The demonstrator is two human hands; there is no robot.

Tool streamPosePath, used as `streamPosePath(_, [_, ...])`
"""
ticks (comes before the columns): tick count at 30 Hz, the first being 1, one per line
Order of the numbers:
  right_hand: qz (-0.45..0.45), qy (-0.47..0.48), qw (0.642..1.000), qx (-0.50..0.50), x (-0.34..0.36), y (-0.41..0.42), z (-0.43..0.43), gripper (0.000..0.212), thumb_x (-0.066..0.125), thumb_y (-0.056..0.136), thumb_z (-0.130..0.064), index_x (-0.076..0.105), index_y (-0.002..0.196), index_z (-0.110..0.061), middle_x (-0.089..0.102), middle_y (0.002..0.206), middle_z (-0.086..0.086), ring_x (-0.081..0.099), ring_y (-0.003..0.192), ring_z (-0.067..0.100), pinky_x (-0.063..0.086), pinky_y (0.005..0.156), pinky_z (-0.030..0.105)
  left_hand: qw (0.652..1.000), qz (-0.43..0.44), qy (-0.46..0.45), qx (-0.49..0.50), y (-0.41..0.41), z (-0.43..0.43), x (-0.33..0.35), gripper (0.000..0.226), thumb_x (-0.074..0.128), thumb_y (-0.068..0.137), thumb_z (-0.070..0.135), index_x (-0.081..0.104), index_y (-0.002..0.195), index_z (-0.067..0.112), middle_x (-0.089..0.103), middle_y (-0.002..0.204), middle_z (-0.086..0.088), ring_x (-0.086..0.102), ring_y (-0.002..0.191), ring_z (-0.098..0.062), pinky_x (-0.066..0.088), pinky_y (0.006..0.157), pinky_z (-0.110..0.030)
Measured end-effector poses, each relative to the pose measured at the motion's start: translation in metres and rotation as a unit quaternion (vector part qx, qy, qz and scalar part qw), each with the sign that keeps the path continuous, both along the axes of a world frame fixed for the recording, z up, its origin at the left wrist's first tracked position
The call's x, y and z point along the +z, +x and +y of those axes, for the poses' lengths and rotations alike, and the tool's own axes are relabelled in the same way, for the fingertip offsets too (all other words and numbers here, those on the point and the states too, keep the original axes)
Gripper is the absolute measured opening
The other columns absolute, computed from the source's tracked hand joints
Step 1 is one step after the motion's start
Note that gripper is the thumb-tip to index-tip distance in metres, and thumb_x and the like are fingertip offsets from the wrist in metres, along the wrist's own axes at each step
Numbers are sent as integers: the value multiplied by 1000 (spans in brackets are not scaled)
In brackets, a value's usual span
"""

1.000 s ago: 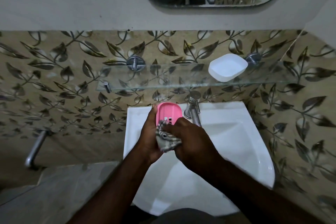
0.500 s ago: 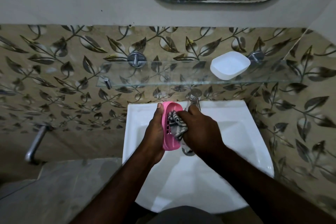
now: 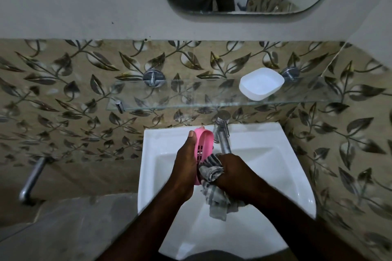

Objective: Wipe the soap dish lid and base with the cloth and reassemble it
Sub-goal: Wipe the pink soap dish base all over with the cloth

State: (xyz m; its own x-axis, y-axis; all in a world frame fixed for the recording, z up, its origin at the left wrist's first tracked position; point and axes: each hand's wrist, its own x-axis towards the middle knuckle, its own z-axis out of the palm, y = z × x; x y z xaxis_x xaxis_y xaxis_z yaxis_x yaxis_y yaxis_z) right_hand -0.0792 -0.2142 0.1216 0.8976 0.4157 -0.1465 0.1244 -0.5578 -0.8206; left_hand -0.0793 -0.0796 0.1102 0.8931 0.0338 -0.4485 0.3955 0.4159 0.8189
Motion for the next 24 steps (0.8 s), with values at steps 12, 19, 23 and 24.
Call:
streamPosePath(12, [-85,-108,989,55,-1,10,-4,19,66,77,-31,68,78,-12,70,75,3,65,71,14,50,68,32,1000,-12,14,18,0,-3,12,63,45,76,68,67,113,22,75,104,-10,72,92,-27,57,81,-44])
streamPosePath(19, [-232,-102,964,-86,14,21,2,34,56,73,-51,67,84,-20,69,84,1,65,82,24,47,67,31,1000,-28,-7,7,4,-3,20,74,43,69,75,68,111,20,75,107,-10,71,100,-28,56,87,-47])
streamPosePath(23, [-187,-196,960,74,21,17,0,26,51,65,-34,66,78,-16,70,83,6,65,83,27,44,68,31,1000,-19,4,6,2,-1,14,71,44,76,71,68,115,16,75,107,-11,72,95,-26,57,79,-39])
streamPosePath(24, [-150,-205,960,115,20,14,-2,25,52,65,-33,66,77,-16,70,83,7,65,83,26,46,70,32,1000,-25,18,-1,2,-2,14,71,44,76,70,68,116,17,74,108,-11,72,95,-25,57,79,-38])
